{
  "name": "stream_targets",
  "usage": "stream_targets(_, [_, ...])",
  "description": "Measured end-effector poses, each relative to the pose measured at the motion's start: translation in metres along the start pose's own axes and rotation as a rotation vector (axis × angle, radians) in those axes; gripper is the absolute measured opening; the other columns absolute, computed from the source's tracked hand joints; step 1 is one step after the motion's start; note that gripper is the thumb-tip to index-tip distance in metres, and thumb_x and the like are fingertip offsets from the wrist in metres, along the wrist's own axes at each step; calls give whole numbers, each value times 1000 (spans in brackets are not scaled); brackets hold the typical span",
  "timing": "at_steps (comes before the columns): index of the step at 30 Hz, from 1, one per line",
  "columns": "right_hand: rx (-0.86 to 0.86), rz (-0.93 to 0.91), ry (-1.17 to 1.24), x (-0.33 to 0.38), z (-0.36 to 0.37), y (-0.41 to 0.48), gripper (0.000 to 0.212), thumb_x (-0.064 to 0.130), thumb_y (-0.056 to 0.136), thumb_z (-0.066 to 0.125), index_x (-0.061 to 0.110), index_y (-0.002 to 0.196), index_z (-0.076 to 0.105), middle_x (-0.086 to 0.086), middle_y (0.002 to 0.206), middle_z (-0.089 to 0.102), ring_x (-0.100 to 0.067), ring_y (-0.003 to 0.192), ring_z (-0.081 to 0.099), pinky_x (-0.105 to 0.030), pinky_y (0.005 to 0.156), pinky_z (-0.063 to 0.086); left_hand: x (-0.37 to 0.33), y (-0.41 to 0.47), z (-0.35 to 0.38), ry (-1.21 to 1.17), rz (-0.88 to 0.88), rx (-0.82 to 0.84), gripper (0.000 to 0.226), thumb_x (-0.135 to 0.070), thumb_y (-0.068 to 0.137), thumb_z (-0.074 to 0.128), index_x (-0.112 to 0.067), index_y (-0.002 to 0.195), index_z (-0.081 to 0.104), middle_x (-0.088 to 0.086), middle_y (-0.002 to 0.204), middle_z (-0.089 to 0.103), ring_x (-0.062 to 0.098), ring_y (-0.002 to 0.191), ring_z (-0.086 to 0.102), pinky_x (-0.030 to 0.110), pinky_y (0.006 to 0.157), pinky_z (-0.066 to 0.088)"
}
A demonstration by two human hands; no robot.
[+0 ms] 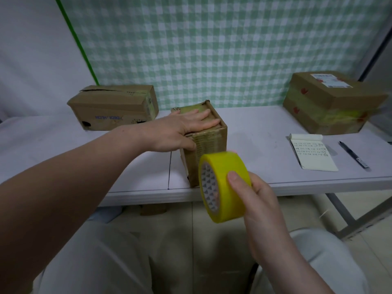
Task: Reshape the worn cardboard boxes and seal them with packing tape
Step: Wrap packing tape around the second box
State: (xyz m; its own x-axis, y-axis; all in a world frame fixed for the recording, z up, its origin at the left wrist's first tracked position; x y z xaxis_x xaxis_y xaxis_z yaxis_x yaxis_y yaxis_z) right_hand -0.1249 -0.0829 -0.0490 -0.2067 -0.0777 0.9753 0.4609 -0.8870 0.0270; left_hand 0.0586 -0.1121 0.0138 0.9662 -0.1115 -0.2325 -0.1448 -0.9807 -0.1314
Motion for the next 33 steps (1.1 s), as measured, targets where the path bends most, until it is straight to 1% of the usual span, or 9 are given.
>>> stream_targets(3, [-34,43,0,-11,-5,-9,45,45,75,59,3,86,67,-8,72,63,-14,67,55,-23,59,44,0,1,-1,-40,-18,2,75,-36,76,43,-53,137,5,-7,159,-6,6,145,-8,40,115,-12])
stream_targets(10, [-59,135,-140,-25,1,11,44,50,80,64,6,84,66,-17,84,68,-21,73,62,-36,70,49,-2,3,-8,-151,-31,-32,69,-37,76,39,-49,142,22,-16,157,7,2,144,0,37,116,-9])
stream_targets(13, [-61,177,-153,-31,6,22,35,43,87,64,8,85,67,-14,89,70,-29,80,65,-39,73,51,-1,5,-13,-273,-105,-213,59,-52,82,43,-41,139,40,-18,153,27,0,142,16,30,118,7])
stream_targets(16, [-72,194,-163,-33,10,30,33,41,89,62,9,86,68,-15,89,71,-34,88,66,-48,81,53,-7,8,-18,-153,-138,-443,51,-54,90,53,-32,135,50,-12,146,42,5,138,31,25,114,24])
stream_targets(21, [-59,225,-143,-35,14,37,30,39,90,62,11,83,68,-15,88,71,-27,80,65,-48,83,53,-9,13,-16,84,-137,-420,57,-52,90,51,-29,142,42,-8,149,39,14,139,33,35,111,29])
stream_targets(25, [-48,246,-108,-36,22,40,27,38,89,62,13,82,66,-20,98,68,-29,83,63,-52,87,50,-17,11,-12,313,-166,-365,67,-50,88,56,-27,147,31,-3,145,42,26,125,43,36,97,31])
stream_targets(29, [-47,259,-91,-38,28,46,27,37,90,61,10,91,66,-20,100,68,-36,91,66,-53,88,50,-17,9,-9,357,-176,-380,74,-47,86,60,-24,148,26,-3,154,28,23,141,25,41,112,16])
stream_targets(31, [-20,276,-69,-40,31,48,26,36,92,59,12,93,67,-17,100,70,-34,96,67,-50,90,51,-7,0,-7,310,-209,-479,75,-50,83,63,-23,147,32,0,156,25,25,144,18,47,115,11])
stream_targets(33, [-1,297,-33,-43,32,49,23,36,93,57,15,93,66,-14,103,71,-31,100,66,-48,93,50,1,-25,-7,72,-259,-788,63,-45,82,67,-18,136,49,6,146,42,27,136,32,37,111,20])
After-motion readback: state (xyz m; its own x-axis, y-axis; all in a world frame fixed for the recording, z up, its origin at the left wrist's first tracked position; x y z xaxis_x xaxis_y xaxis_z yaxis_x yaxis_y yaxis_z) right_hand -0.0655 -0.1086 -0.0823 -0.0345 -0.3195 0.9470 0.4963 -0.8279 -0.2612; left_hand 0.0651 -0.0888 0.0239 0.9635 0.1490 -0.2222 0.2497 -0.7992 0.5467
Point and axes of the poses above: each hand's wrist, its own y-axis towards the middle knuckle, its own z-axis out of the palm, x = y × z, the point moved 7 cm from there along y, towards the middle knuckle
